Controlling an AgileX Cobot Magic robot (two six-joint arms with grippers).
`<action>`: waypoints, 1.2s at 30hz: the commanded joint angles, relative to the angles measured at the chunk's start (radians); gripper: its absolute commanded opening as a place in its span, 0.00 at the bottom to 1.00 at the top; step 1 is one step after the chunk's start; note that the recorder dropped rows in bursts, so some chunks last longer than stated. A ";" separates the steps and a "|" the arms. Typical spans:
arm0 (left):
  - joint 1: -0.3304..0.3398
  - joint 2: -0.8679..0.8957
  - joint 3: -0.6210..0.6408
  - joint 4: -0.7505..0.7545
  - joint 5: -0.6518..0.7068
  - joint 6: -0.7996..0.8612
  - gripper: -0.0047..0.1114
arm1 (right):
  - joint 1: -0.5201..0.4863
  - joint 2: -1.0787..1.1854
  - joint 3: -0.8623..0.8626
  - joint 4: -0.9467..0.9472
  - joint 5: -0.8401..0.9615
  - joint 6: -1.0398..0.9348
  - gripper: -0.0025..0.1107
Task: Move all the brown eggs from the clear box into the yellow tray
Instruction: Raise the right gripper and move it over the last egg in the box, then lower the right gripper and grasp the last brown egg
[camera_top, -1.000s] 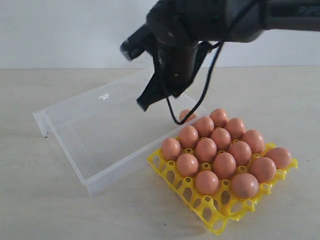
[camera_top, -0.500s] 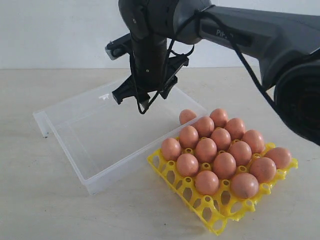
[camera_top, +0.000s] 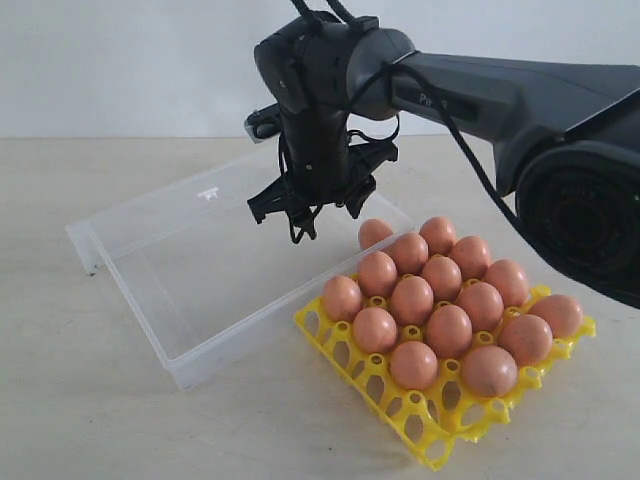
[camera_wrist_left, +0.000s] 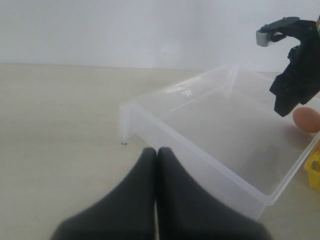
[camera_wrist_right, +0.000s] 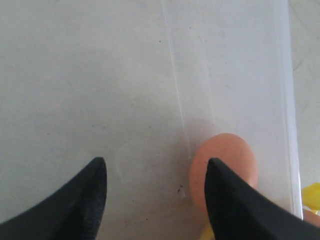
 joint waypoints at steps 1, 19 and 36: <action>-0.006 -0.002 -0.001 -0.005 0.000 0.000 0.00 | -0.005 0.009 -0.002 -0.066 0.006 0.030 0.52; -0.006 -0.002 -0.001 -0.005 0.000 0.000 0.00 | -0.005 -0.064 0.061 -0.016 0.006 -0.028 0.27; -0.006 -0.002 -0.001 -0.005 0.000 0.000 0.00 | -0.008 -0.094 0.241 -0.080 0.006 -0.050 0.70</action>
